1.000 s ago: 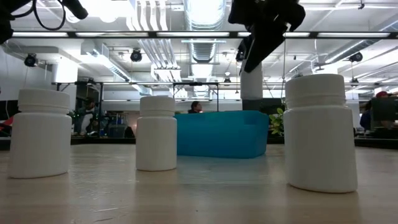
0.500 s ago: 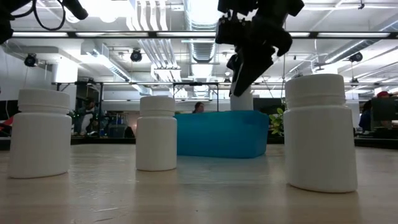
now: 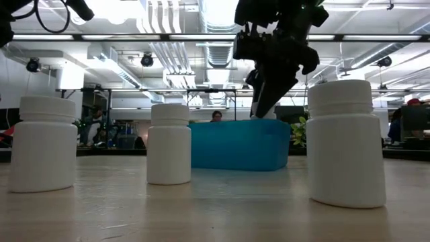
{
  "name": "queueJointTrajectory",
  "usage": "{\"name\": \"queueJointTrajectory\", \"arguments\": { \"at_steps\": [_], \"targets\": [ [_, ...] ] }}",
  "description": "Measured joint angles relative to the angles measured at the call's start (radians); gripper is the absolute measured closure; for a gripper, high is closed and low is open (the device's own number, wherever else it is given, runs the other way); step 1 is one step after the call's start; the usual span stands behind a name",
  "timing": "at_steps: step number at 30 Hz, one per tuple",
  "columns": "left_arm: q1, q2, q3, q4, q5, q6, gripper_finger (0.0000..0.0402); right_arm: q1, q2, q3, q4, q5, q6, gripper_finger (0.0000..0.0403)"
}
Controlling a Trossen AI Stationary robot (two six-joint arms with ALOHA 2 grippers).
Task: Pick and place pill bottles into a basket
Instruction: Put the white pill bottle into the blue bin
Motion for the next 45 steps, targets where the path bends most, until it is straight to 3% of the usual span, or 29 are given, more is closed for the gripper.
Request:
{"name": "queueJointTrajectory", "arguments": {
  "at_steps": [20, 29, 45],
  "targets": [
    [0.001, -0.002, 0.000, 0.000, 0.000, 0.004, 0.0289, 0.000, 0.000, -0.057, 0.026, -0.020, -0.001, 0.0257],
    [0.001, -0.002, 0.000, 0.000, 0.000, 0.004, 0.0289, 0.000, 0.000, -0.060, 0.026, -0.018, -0.001, 0.0206],
    [0.000, -0.002, 0.000, 0.000, 0.000, 0.003, 0.0289, 0.000, -0.067, -0.025, 0.021, -0.027, 0.001, 0.0234]
  ]
}}
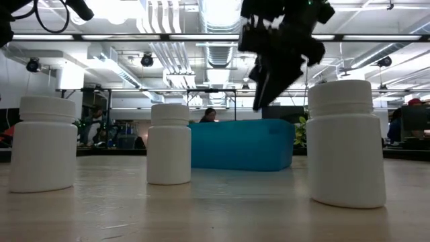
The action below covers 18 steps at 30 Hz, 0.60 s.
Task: Pick and place pill bottles into a basket
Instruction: Put the white pill bottle into the blue bin
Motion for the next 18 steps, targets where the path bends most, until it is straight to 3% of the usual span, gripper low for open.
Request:
{"name": "queueJointTrajectory", "arguments": {
  "at_steps": [10, 15, 18],
  "targets": [
    [0.000, -0.006, 0.000, 0.001, 0.000, -0.002, 0.0289, 0.000, -0.086, 0.068, 0.019, -0.026, 0.054, 0.0254],
    [0.001, -0.024, 0.000, 0.000, 0.000, 0.000, 0.0289, 0.008, -0.078, 0.120, 0.202, -0.144, 0.128, 0.0282],
    [0.001, -0.039, 0.000, 0.001, 0.000, 0.000, 0.0289, 0.021, -0.044, 0.180, 0.260, -0.150, 0.146, 0.0316]
  ]
}}
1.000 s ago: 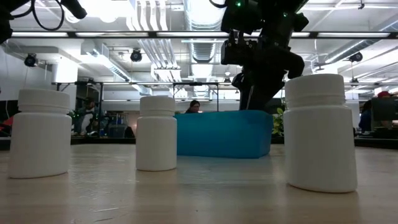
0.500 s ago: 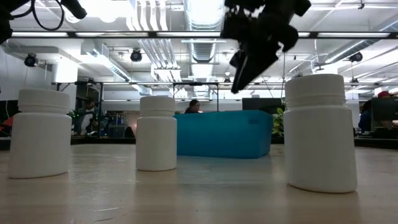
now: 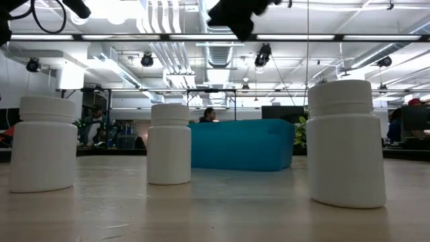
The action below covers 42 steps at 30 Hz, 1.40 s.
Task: Pick and place pill bottles into a basket
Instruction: Put the white pill bottle into the blue bin
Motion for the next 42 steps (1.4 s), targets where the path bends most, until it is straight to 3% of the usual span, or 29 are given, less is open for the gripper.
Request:
{"name": "queueJointTrajectory", "arguments": {
  "at_steps": [6, 13, 18, 28, 33, 42],
  "targets": [
    [0.000, -0.040, 0.000, -0.002, 0.000, 0.022, 0.0289, 0.023, 0.109, 0.149, 0.019, -0.021, -0.011, 0.0389],
    [0.000, -0.081, 0.000, -0.001, 0.000, 0.045, 0.0289, 0.060, 0.307, 0.317, 0.051, -0.085, 0.004, 0.0395],
    [-0.001, -0.104, 0.000, -0.001, 0.000, 0.045, 0.0289, 0.083, 0.463, 0.514, 0.029, -0.138, 0.004, 0.0395],
    [-0.001, -0.123, 0.000, -0.002, 0.000, 0.045, 0.0289, 0.103, 0.754, 0.999, -0.241, -0.163, -0.052, 0.0395],
    [-0.001, -0.122, 0.000, -0.002, 0.000, 0.045, 0.0289, 0.103, 0.736, 0.938, -0.226, -0.179, -0.045, 0.0395],
    [-0.001, -0.123, 0.000, -0.010, 0.004, 0.045, 0.0289, 0.122, 0.739, 0.940, -0.356, -0.183, -0.145, 0.0395]
  ]
}}
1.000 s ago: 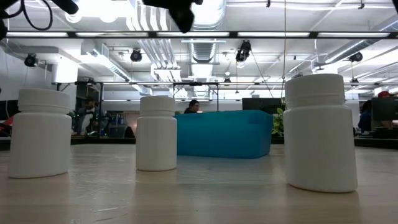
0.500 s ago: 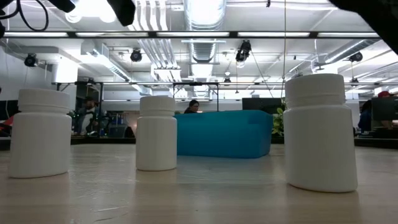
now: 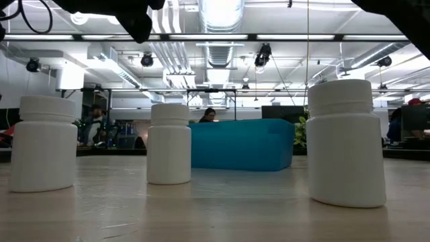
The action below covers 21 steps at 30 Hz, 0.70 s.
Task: Pick and place pill bottles into a basket
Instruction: Put the white pill bottle into the blue bin
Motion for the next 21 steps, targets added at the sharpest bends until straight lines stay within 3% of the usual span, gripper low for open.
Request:
{"name": "queueJointTrajectory", "arguments": {
  "at_steps": [12, 21],
  "targets": [
    [0.000, 0.000, 0.000, 0.000, 0.000, 0.000, 0.0289, 0.026, 0.003, -0.038, 0.039, 0.004, -0.052, 0.0395],
    [0.001, 0.004, -0.001, -0.001, 0.000, 0.000, 0.0289, 0.031, 0.003, -0.111, 0.221, 0.000, 0.014, 0.0394]
  ]
}}
